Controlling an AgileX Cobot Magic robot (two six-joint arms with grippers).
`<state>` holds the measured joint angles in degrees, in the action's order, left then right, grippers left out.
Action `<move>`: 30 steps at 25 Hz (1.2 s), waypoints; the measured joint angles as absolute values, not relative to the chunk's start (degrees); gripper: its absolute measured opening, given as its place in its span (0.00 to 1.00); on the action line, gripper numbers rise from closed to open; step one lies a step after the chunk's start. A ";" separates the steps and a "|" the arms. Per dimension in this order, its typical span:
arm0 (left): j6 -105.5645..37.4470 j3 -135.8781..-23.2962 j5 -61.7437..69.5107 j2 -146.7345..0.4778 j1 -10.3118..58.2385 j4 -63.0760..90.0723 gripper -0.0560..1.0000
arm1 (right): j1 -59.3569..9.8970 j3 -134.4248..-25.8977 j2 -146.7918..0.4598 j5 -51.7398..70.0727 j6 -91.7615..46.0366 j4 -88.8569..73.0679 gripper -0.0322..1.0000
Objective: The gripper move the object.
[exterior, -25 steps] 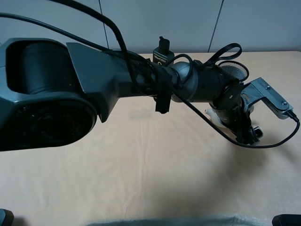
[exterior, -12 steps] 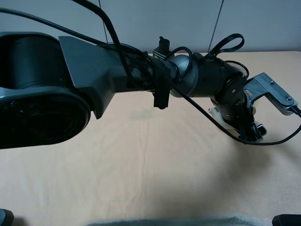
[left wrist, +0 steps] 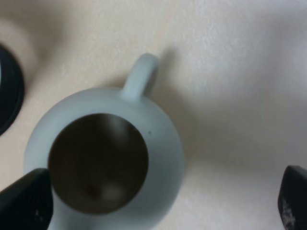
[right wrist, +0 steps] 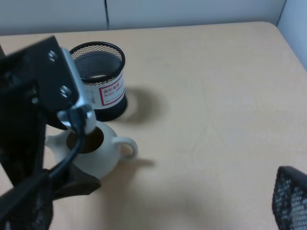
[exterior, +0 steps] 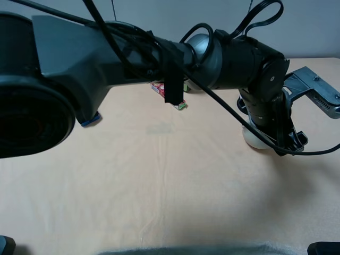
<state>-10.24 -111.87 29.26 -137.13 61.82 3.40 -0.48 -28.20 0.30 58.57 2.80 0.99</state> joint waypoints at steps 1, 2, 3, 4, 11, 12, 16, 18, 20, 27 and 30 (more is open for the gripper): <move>-10.19 -111.93 30.36 -136.56 61.82 3.40 0.95 | -0.48 -28.20 0.30 58.57 2.80 0.99 0.70; -9.99 -111.93 31.66 -135.98 61.82 3.40 0.95 | -0.48 -28.20 0.30 58.57 2.80 0.99 0.70; -9.69 -111.93 32.77 -135.33 61.82 3.40 0.95 | -0.48 -28.20 0.30 58.57 2.80 0.99 0.70; -9.21 -111.93 34.19 -134.84 61.82 3.40 0.95 | -0.48 -28.20 0.30 58.57 2.80 0.99 0.70; -7.68 -112.14 45.17 -130.82 61.82 3.40 0.95 | -0.48 -28.20 0.30 58.62 2.80 0.99 0.70; -7.02 -112.14 46.91 -130.15 61.82 3.40 0.95 | -0.48 -28.20 0.30 58.62 2.80 0.99 0.70; -5.48 -112.14 53.08 -127.69 61.64 3.40 0.96 | -0.48 -28.20 0.30 58.62 2.80 0.99 0.70; -5.19 -112.14 55.68 -126.44 61.29 3.40 0.96 | -0.48 -28.20 0.30 58.62 2.80 0.99 0.70; -4.76 -112.14 58.29 -125.19 60.89 3.40 0.97 | -0.48 -28.20 0.30 58.62 2.80 0.99 0.70; -4.34 -112.14 65.62 -120.79 59.18 3.33 0.98 | -0.48 -28.20 0.30 58.62 2.80 0.99 0.70; -4.21 -111.86 66.36 -118.77 58.10 3.42 0.99 | -0.48 -28.20 0.30 58.62 2.80 0.99 0.70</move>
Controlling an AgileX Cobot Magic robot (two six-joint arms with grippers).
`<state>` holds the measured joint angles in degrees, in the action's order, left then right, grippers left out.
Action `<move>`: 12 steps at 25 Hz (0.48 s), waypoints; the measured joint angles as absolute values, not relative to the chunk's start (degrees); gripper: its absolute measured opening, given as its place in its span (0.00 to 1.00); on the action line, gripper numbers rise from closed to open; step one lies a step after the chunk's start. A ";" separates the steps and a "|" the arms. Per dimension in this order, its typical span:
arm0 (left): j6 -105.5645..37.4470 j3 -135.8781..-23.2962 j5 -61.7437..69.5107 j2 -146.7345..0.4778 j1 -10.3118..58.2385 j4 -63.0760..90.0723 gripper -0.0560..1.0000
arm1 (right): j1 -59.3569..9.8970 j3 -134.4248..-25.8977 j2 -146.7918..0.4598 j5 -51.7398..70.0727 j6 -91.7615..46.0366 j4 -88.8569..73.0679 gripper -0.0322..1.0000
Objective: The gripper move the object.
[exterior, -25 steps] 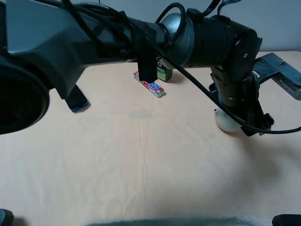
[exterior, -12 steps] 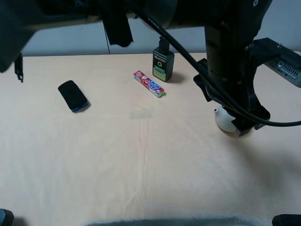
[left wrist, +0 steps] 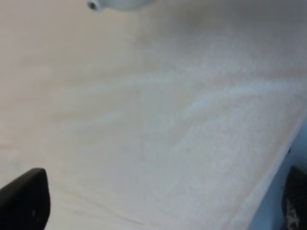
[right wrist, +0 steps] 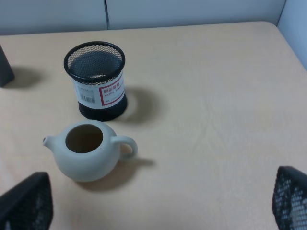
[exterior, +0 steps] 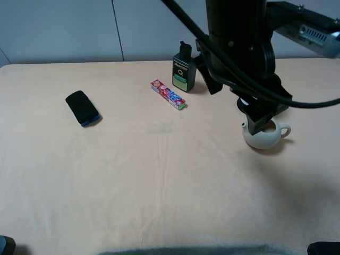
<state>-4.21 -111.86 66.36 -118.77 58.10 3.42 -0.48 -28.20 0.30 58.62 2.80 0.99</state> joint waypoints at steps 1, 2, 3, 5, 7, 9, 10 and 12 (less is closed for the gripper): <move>-4.21 -111.80 66.36 -118.06 57.77 3.42 0.99 | -0.48 -28.20 0.30 58.62 2.80 0.99 0.70; -4.21 -111.80 66.36 -117.55 57.33 3.36 0.99 | -0.48 -28.20 0.30 58.62 2.80 0.99 0.70; -4.21 -111.80 66.40 -116.92 57.06 3.31 0.99 | -0.48 -28.20 0.30 58.57 2.80 0.99 0.70; -4.67 -111.41 66.40 -115.29 56.62 3.31 0.99 | -0.48 -28.20 0.30 58.57 2.80 0.97 0.70; -4.99 -110.25 66.40 -113.18 56.06 3.37 0.99 | -0.48 -28.20 0.30 58.57 2.80 0.97 0.70; -5.07 -108.12 66.40 -110.65 55.73 3.48 0.99 | -0.48 -28.20 0.30 58.57 2.80 0.97 0.70; -5.13 -106.96 66.40 -109.09 55.48 3.53 0.99 | -0.48 -28.20 0.30 58.57 2.80 0.97 0.70; -5.40 -103.72 66.40 -105.77 55.35 3.61 0.99 | -0.48 -28.20 0.30 58.57 2.80 0.97 0.70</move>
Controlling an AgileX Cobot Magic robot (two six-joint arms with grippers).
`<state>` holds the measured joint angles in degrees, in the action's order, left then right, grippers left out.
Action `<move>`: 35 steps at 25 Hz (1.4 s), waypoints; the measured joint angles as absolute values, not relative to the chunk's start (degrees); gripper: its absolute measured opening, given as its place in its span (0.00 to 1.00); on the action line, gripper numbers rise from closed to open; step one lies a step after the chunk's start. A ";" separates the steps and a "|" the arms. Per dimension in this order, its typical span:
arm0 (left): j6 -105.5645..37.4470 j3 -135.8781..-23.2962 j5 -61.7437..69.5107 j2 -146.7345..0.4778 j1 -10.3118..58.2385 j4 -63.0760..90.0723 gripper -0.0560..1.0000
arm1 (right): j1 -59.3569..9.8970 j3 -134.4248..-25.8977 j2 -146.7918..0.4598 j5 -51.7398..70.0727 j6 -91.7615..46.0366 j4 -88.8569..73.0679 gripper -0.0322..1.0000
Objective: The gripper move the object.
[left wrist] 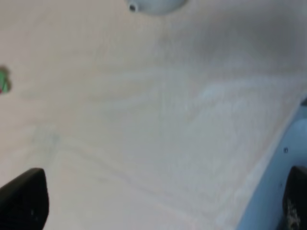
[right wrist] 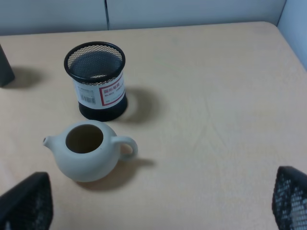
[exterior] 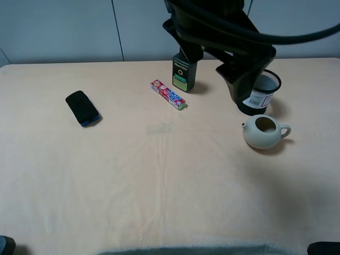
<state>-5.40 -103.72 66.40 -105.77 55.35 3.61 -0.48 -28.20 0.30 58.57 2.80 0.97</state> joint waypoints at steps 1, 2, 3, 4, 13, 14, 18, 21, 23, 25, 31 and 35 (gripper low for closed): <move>-5.48 -102.29 66.40 -104.28 55.29 3.49 0.99 | -0.48 -28.20 0.30 58.57 2.80 0.97 0.70; -5.53 -100.54 66.42 -102.47 55.22 3.43 0.99 | -0.48 -28.20 0.30 58.57 2.80 0.97 0.70; -5.53 -98.81 66.42 -100.56 55.17 3.43 0.99 | -0.48 -28.20 0.30 58.57 2.80 0.97 0.70; -5.53 -97.13 66.42 -98.58 55.11 3.41 0.99 | -0.48 -28.20 0.30 58.57 2.80 0.97 0.70; -5.66 -82.45 66.53 -78.41 55.11 3.29 0.99 | -0.48 -28.20 0.30 58.57 2.80 0.97 0.70; -5.66 -80.65 66.53 -75.76 55.11 3.16 0.99 | -0.48 -28.20 0.30 58.57 2.80 0.97 0.70; -5.68 -73.82 66.59 -65.32 55.11 2.25 0.99 | -0.48 -28.20 0.30 58.64 2.80 0.97 0.70; -5.68 -69.05 66.64 -56.94 55.11 1.32 0.99 | -0.48 -28.20 0.30 58.64 2.80 0.97 0.70; -5.68 -66.16 66.64 -51.31 55.11 1.14 0.99 | -0.48 -28.20 0.30 58.64 2.80 0.97 0.70; -5.68 -63.16 66.64 -45.40 55.11 1.14 0.99 | -0.48 -28.20 0.30 58.64 2.80 0.97 0.70; -4.26 -54.98 66.64 -31.16 54.74 0.00 0.99 | -0.48 -28.20 0.30 58.64 2.80 0.97 0.70; -2.45 -49.90 66.64 -24.19 48.79 -0.56 0.99 | -0.48 -28.20 0.30 58.64 2.80 0.97 0.70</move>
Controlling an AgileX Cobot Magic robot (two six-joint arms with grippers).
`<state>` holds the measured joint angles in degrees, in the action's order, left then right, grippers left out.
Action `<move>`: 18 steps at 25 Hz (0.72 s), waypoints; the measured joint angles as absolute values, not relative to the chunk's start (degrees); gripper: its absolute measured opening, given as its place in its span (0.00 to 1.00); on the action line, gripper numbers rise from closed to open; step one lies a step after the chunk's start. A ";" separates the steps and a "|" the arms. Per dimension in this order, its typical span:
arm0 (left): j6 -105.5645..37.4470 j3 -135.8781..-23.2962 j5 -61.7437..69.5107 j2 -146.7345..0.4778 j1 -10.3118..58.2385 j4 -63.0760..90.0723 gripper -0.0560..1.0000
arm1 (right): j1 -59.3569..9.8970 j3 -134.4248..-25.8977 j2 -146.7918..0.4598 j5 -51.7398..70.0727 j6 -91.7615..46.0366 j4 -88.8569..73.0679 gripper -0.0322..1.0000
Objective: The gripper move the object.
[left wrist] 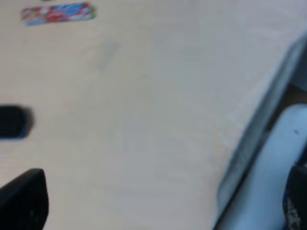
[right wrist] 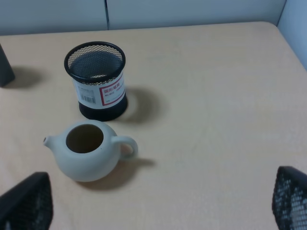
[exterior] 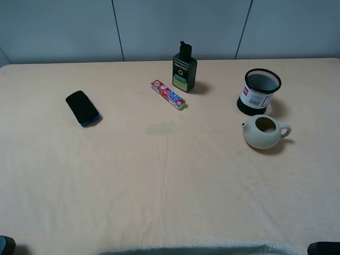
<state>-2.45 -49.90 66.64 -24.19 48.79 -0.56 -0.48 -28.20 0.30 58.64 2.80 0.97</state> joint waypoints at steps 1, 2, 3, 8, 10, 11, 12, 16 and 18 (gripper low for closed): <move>-2.24 -48.69 66.64 -22.77 46.41 -0.68 0.99 | -0.48 -28.20 0.30 58.64 2.80 0.97 0.70; -2.12 -47.71 66.64 -21.67 43.78 -0.75 0.99 | -0.48 -28.20 0.30 58.64 2.80 0.97 0.70; -2.06 -46.61 66.64 -20.42 41.55 -0.81 0.99 | -0.48 -28.20 0.30 58.64 2.80 0.97 0.70; -3.41 -42.89 66.64 -15.44 28.35 -0.80 0.99 | -0.48 -28.20 0.30 58.57 2.80 0.97 0.70; -4.30 -42.00 66.64 -14.01 23.82 -0.76 0.99 | -0.48 -28.20 0.30 58.57 2.80 0.97 0.70; -4.73 -41.53 66.64 -13.34 21.53 -0.76 0.99 | -0.48 -28.20 0.30 58.57 2.80 0.97 0.70; -4.99 -41.10 66.64 -12.71 19.38 -0.76 0.99 | -0.48 -28.20 0.30 58.57 2.80 0.97 0.70; -5.94 -39.27 66.58 -9.94 12.27 -0.53 0.99 | -0.48 -28.20 0.30 58.57 2.80 0.97 0.70; -5.99 -37.73 66.51 -8.27 9.59 0.00 0.99 | -0.48 -28.20 0.30 58.57 2.80 0.97 0.70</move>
<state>-5.99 -37.73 66.51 -8.27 9.59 0.00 -0.48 -28.20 0.30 58.57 2.80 0.97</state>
